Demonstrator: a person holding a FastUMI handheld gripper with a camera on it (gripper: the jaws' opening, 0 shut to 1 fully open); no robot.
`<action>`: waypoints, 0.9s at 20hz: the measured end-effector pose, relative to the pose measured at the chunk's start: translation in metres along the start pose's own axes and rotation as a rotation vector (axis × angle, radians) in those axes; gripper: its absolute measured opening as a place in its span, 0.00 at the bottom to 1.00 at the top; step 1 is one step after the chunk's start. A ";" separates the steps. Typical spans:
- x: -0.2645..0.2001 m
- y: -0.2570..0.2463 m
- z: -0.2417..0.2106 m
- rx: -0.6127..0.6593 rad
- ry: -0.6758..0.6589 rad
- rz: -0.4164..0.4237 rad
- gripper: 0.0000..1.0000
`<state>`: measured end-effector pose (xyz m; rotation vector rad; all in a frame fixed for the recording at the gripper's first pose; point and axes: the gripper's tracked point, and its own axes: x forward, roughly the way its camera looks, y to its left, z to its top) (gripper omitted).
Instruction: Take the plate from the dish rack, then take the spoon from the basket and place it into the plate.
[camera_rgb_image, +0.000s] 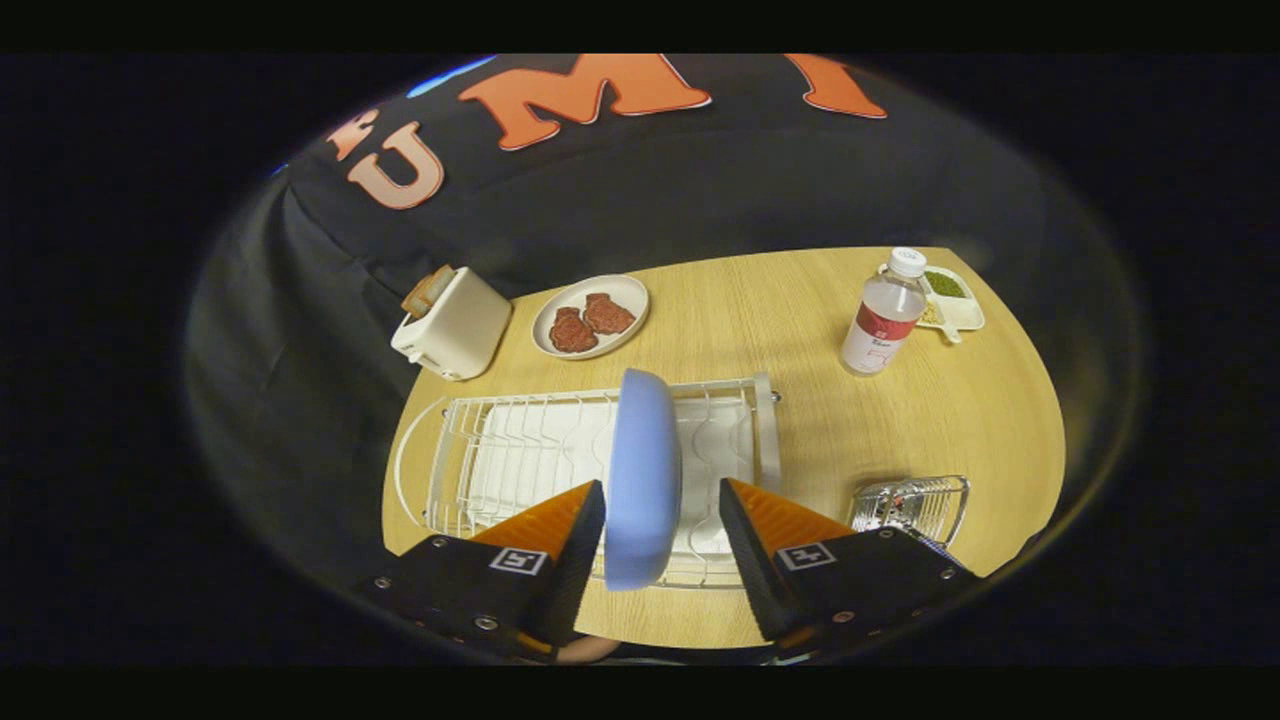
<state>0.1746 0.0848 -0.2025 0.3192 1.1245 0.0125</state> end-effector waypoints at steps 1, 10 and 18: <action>0.003 0.000 0.001 0.013 0.008 -0.005 0.66; 0.007 -0.005 0.017 -0.029 -0.062 -0.165 0.27; -0.004 -0.008 0.031 -0.138 -0.163 -0.290 0.20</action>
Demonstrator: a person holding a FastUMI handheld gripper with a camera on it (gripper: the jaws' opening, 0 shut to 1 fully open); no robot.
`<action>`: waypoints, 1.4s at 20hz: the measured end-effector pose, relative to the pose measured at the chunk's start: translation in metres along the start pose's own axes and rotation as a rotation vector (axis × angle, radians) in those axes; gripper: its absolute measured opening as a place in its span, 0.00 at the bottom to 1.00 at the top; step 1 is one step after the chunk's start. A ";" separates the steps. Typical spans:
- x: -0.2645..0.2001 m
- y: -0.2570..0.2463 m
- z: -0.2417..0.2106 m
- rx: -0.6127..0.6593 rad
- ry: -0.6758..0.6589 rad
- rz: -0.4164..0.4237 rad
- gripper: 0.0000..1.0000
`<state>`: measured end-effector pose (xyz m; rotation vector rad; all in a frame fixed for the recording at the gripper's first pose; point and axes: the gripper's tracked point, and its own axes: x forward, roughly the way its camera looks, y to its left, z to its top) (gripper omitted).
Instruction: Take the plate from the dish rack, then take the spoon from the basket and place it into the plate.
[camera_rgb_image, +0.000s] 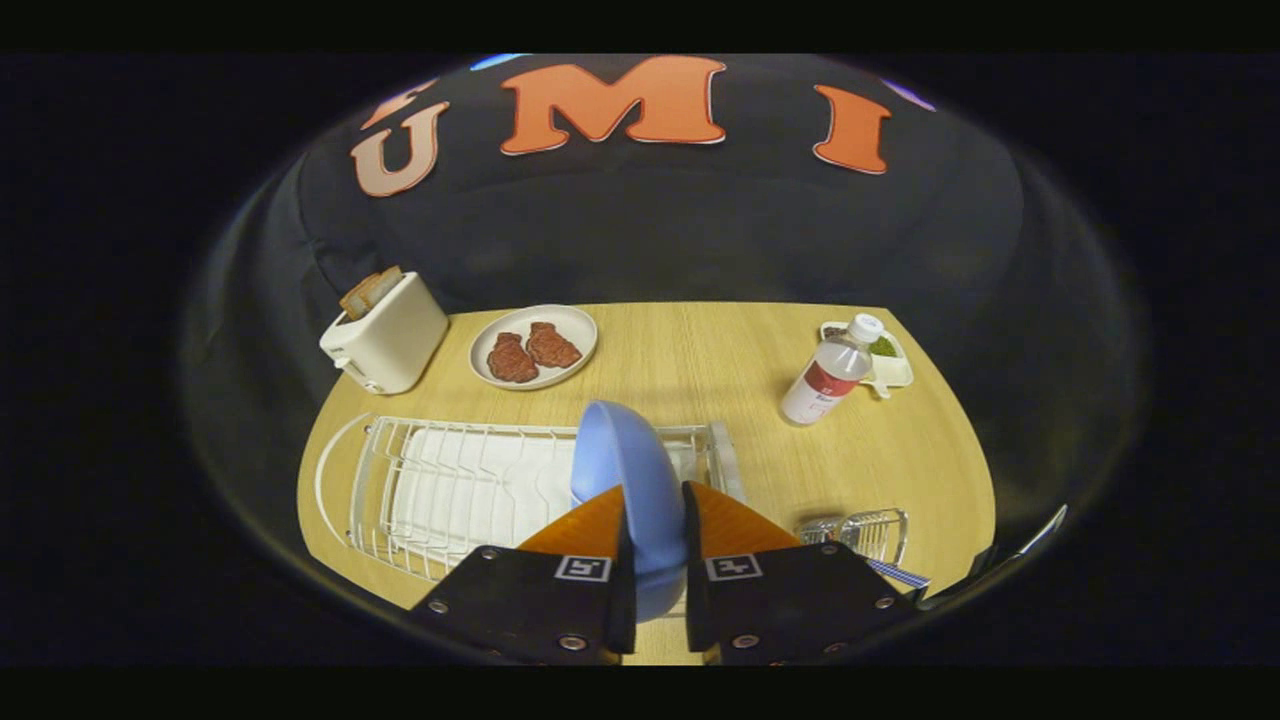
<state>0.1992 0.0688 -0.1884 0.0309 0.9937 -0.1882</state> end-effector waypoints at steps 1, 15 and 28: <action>-0.001 0.001 -0.001 -0.006 -0.003 -0.005 0.20; -0.047 -0.008 0.030 -0.043 -0.155 -0.072 0.16; -0.114 -0.049 -0.055 -0.006 -0.159 0.108 0.16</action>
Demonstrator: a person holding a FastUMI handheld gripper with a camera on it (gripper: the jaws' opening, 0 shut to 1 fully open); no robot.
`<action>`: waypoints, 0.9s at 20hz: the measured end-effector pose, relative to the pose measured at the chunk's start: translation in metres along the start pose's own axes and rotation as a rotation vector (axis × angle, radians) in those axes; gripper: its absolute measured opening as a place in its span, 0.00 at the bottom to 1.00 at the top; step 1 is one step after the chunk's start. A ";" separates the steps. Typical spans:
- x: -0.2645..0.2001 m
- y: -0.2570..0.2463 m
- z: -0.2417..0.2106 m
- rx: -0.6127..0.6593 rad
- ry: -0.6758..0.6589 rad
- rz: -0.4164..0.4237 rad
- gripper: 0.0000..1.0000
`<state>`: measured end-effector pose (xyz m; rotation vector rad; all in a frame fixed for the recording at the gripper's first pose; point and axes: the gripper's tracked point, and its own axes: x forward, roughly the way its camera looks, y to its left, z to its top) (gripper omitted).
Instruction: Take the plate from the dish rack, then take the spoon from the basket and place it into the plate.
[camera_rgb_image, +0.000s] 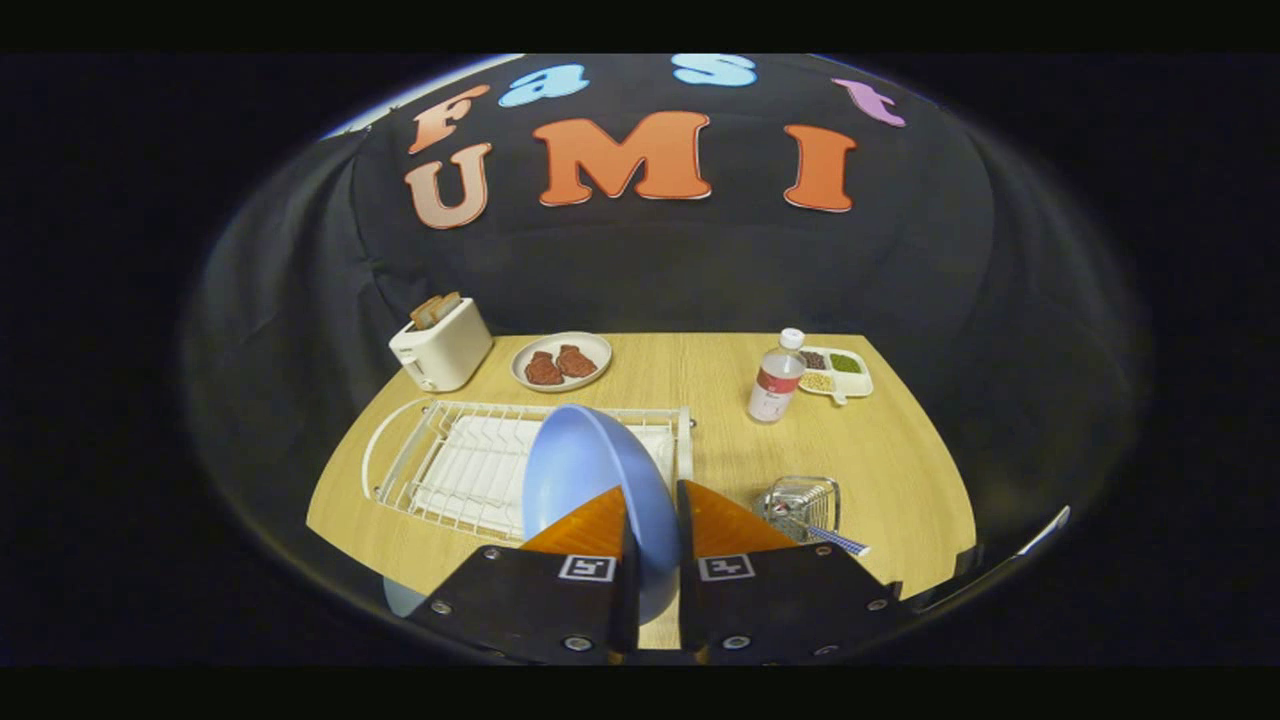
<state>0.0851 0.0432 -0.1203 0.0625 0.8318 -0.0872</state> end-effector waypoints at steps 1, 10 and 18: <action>-0.005 -0.005 -0.011 0.005 0.004 0.010 0.16; -0.016 -0.021 -0.103 0.067 0.059 0.105 0.16; 0.008 -0.028 -0.162 0.150 0.118 0.165 0.16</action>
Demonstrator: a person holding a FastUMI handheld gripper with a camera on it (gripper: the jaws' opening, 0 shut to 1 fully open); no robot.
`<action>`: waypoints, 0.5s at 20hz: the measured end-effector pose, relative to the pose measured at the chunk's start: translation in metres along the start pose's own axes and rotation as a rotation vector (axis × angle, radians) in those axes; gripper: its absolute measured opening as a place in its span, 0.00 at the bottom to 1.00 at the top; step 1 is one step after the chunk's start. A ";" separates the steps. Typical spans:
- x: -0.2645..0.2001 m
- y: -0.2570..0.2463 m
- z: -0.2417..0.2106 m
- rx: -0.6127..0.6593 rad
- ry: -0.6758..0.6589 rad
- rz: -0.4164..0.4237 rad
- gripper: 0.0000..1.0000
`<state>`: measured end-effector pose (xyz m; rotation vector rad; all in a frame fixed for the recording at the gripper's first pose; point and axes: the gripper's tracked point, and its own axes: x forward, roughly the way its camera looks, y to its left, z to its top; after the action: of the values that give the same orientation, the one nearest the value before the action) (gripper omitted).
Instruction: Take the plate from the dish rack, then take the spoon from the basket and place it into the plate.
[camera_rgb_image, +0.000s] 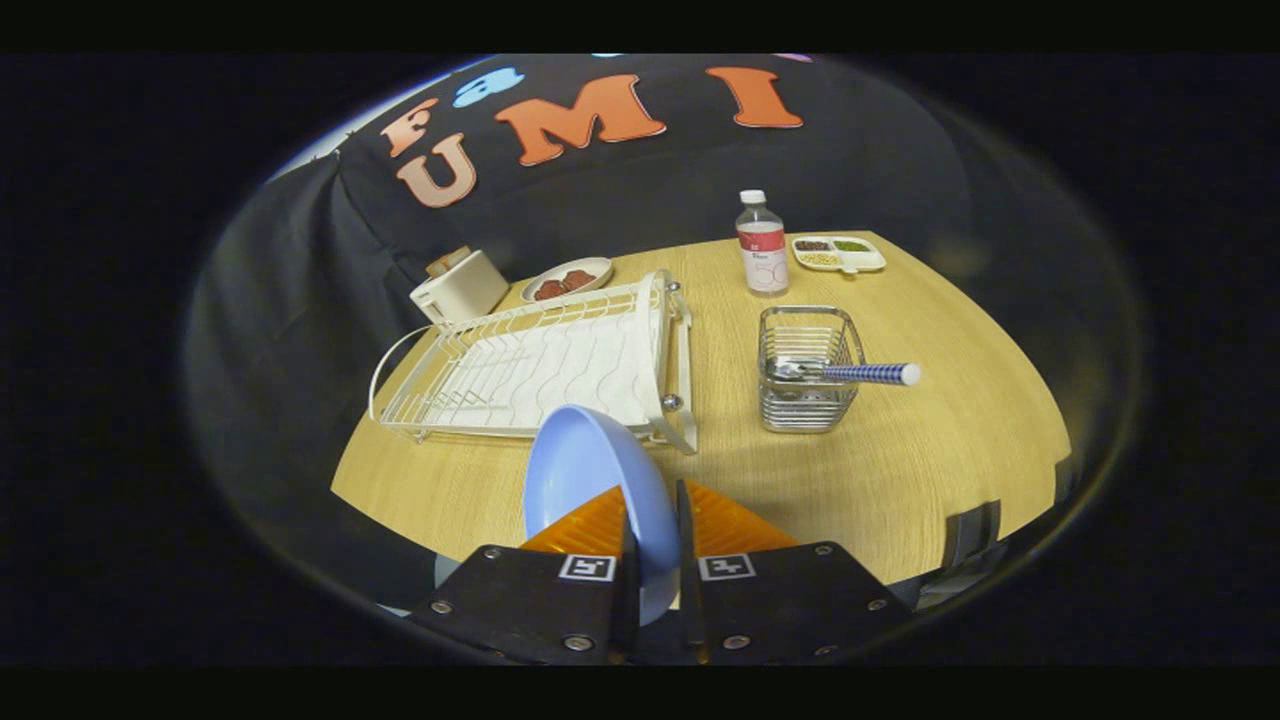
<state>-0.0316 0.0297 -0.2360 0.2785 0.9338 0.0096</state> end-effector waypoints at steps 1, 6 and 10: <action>0.005 -0.001 -0.005 0.005 -0.003 0.002 0.16; 0.026 0.002 -0.020 0.053 -0.006 0.074 0.17; 0.039 -0.029 -0.024 -0.030 -0.049 -0.046 0.19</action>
<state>-0.0308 0.0121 -0.2871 0.2291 0.8900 -0.0253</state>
